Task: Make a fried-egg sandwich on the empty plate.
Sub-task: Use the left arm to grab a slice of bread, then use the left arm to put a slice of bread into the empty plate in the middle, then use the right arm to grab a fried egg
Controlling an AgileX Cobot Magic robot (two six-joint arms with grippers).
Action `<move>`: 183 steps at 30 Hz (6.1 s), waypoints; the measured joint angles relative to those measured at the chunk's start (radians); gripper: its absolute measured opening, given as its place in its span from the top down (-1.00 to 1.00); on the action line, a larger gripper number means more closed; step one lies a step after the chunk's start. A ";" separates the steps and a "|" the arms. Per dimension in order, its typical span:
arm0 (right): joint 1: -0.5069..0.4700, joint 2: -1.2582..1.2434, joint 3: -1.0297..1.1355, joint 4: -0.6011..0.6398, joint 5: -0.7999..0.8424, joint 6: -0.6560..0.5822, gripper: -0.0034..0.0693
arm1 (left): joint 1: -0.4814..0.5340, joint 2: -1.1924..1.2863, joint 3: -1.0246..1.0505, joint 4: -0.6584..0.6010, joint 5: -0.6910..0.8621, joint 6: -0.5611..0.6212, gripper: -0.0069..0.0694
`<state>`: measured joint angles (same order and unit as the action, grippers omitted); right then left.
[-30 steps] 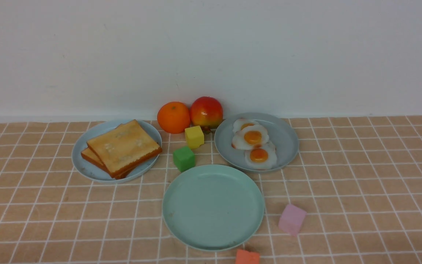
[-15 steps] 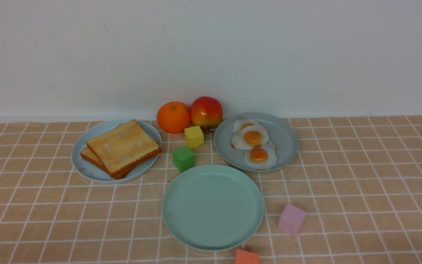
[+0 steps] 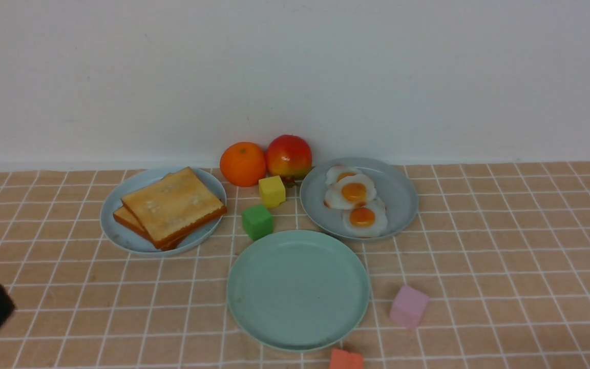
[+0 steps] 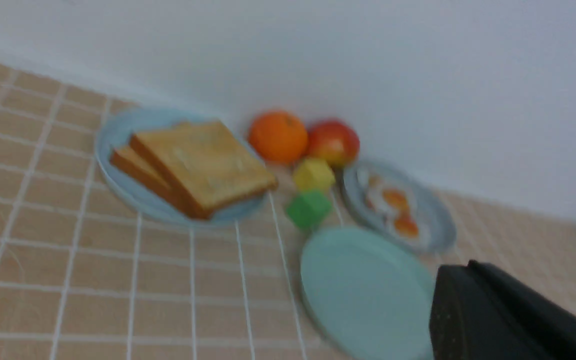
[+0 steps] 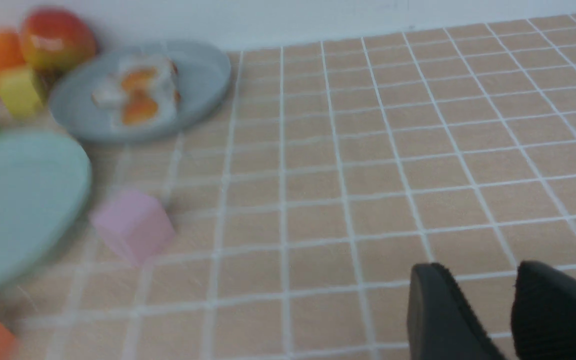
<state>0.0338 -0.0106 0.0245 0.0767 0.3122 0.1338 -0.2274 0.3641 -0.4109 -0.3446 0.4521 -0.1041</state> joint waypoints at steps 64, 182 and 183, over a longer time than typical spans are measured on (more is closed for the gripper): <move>0.106 0.461 -0.899 0.310 0.774 -0.308 0.86 | -0.091 1.647 -0.969 0.706 0.061 0.339 -0.56; 0.106 2.414 -1.907 0.938 0.315 -0.621 -0.52 | -0.591 0.028 -0.167 0.702 0.029 -0.526 0.85; 0.106 2.416 -1.908 0.942 0.313 -0.622 -0.52 | -0.591 0.028 -0.167 0.702 0.029 -0.526 0.85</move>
<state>0.1402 2.4057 -1.8839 1.0189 0.6251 -0.4877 -0.8188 0.3921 -0.5778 0.3576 0.4812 -0.6301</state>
